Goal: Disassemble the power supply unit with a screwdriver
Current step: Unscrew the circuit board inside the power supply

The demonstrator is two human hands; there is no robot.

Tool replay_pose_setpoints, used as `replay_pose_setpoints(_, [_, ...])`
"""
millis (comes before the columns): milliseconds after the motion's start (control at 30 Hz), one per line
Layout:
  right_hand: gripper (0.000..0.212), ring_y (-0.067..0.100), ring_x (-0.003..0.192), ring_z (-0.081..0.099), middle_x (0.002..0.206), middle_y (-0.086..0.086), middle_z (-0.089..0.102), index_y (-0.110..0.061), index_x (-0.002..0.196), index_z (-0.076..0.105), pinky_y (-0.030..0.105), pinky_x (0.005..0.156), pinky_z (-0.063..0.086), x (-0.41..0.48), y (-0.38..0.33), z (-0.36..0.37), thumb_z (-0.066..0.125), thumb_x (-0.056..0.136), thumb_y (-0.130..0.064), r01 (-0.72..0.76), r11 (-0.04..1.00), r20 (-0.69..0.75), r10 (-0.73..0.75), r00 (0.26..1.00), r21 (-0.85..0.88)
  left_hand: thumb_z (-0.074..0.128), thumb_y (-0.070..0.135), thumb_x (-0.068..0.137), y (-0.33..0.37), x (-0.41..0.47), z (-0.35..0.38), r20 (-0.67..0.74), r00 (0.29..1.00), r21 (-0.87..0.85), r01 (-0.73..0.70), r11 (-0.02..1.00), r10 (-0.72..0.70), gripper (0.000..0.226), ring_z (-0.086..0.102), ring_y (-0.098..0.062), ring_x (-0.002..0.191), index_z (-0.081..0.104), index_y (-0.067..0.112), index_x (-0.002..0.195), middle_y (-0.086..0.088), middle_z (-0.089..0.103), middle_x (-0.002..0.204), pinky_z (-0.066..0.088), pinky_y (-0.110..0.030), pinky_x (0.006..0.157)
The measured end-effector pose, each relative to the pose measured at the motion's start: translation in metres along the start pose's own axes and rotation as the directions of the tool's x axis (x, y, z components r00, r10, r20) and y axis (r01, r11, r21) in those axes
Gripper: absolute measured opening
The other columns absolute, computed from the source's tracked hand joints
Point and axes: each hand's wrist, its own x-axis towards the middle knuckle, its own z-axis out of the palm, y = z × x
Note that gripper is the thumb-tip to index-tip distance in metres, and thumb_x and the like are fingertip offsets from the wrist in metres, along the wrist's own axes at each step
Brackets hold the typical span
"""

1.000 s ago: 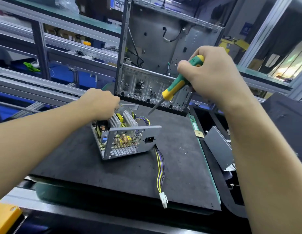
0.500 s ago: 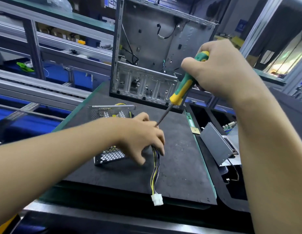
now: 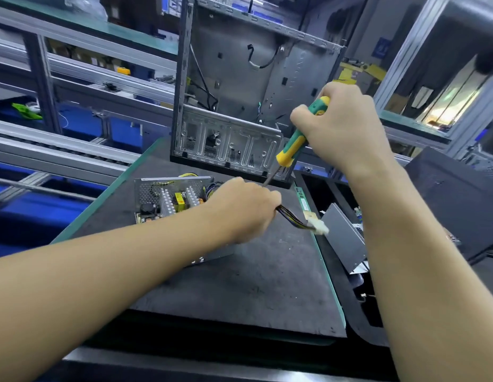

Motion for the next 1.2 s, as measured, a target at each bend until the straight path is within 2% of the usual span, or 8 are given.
replay_pose_setpoints(100, [0.029, 0.033, 0.079, 0.059, 0.079, 0.006, 0.06, -0.013, 0.083, 0.049, 0.036, 0.062, 0.046, 0.0, 0.0, 0.005, 0.056, 0.087, -0.041, -0.007, 1.0, -0.003, 0.007, 1.0, -0.005, 0.039, 0.047, 0.102, -0.004, 0.007, 0.011, 0.35, 0.937, 0.025, 0.0, 1.0, -0.009, 0.04, 0.048, -0.029, 0.128, 0.048, 0.017, 0.127, -0.007, 0.05, 0.141, 0.037, -0.042, 0.095])
replay_pose_setpoints(167, [0.029, 0.032, 0.081, 0.058, 0.078, 0.006, 0.059, -0.013, 0.085, 0.05, 0.037, 0.062, 0.046, -0.002, 0.001, 0.011, 0.056, 0.088, -0.041, -0.005, 1.0, 0.006, 0.006, 1.0, -0.017, 0.044, 0.065, 0.094, -0.022, 0.006, 0.013, 0.563, 0.825, -0.085, 0.009, 0.996, 0.041, 0.071, 0.022, -0.025, 0.149, 0.032, 0.028, 0.153, 0.002, 0.021, 0.165, 0.017, -0.052, 0.118])
replay_pose_setpoints(267, [0.029, 0.031, 0.079, 0.054, 0.076, 0.005, 0.057, -0.013, 0.086, 0.05, 0.034, 0.061, 0.038, -0.007, 0.004, 0.02, 0.055, 0.089, -0.041, 0.009, 0.999, 0.014, -0.008, 1.0, -0.042, 0.05, 0.083, 0.08, -0.066, 0.004, 0.0, 0.606, 0.787, -0.285, 0.085, 0.955, 0.111, 0.075, 0.012, -0.018, 0.154, 0.035, 0.053, 0.147, 0.015, 0.012, 0.166, 0.008, -0.057, 0.12])
replay_pose_setpoints(533, [0.029, 0.031, 0.074, 0.058, 0.078, 0.007, 0.061, -0.012, 0.088, 0.053, 0.037, 0.061, 0.048, -0.005, 0.005, 0.028, 0.055, 0.089, -0.041, 0.02, 1.0, 0.002, -0.02, 1.0, 0.001, 0.043, 0.103, 0.042, -0.087, -0.002, 0.017, 0.649, 0.759, -0.21, 0.241, 0.947, -0.049, 0.098, -0.021, -0.029, 0.152, 0.025, 0.075, 0.134, 0.028, -0.027, 0.158, 0.01, -0.071, 0.113])
replay_pose_setpoints(733, [0.029, 0.031, 0.075, 0.056, 0.079, 0.007, 0.06, -0.012, 0.087, 0.051, 0.033, 0.056, 0.033, -0.005, 0.017, 0.035, 0.055, 0.089, -0.04, 0.005, 1.0, 0.029, -0.005, 1.0, -0.015, 0.02, 0.105, 0.049, -0.073, 0.011, 0.021, 0.547, 0.708, 0.015, 0.525, 0.851, -0.447, 0.103, 0.032, -0.045, 0.137, 0.036, 0.058, 0.14, -0.004, 0.032, 0.154, 0.031, -0.066, 0.099])
replay_pose_setpoints(933, [0.03, 0.03, 0.074, 0.053, 0.066, 0.001, 0.054, -0.01, 0.08, 0.051, 0.036, 0.057, 0.042, -0.003, 0.017, 0.028, 0.057, 0.087, -0.038, 0.03, 0.998, -0.055, -0.027, 0.998, 0.062, 0.002, 0.105, 0.05, -0.085, 0.043, 0.022, 0.654, 0.399, 0.161, 0.756, 0.634, -0.642, 0.135, 0.032, -0.045, 0.138, 0.04, 0.025, 0.152, -0.014, 0.033, 0.157, 0.034, -0.058, 0.104])
replay_pose_setpoints(1033, [0.029, 0.027, 0.068, 0.055, 0.061, -0.001, 0.051, -0.01, 0.075, 0.05, 0.036, 0.057, 0.047, 0.002, 0.01, 0.014, 0.058, 0.083, -0.037, 0.073, 0.99, -0.038, -0.069, 0.997, 0.12, -0.004, 0.096, 0.069, -0.104, 0.038, 0.027, 0.676, 0.44, 0.131, 0.717, 0.685, -0.59, 0.12, 0.032, -0.039, 0.146, 0.03, 0.023, 0.157, -0.013, 0.03, 0.162, 0.029, -0.054, 0.116])
replay_pose_setpoints(1200, [0.03, 0.012, 0.051, 0.043, 0.057, -0.003, 0.052, -0.01, 0.076, 0.054, 0.028, 0.047, 0.038, -0.004, -0.009, 0.023, 0.06, 0.077, -0.04, 0.213, 0.968, 0.161, -0.233, 0.959, 0.134, 0.015, 0.091, 0.078, -0.107, 0.019, 0.014, 0.375, 0.666, 0.153, 0.642, 0.751, -0.645, 0.091, 0.034, -0.046, 0.136, 0.026, 0.039, 0.153, -0.016, 0.032, 0.155, 0.039, -0.053, 0.099])
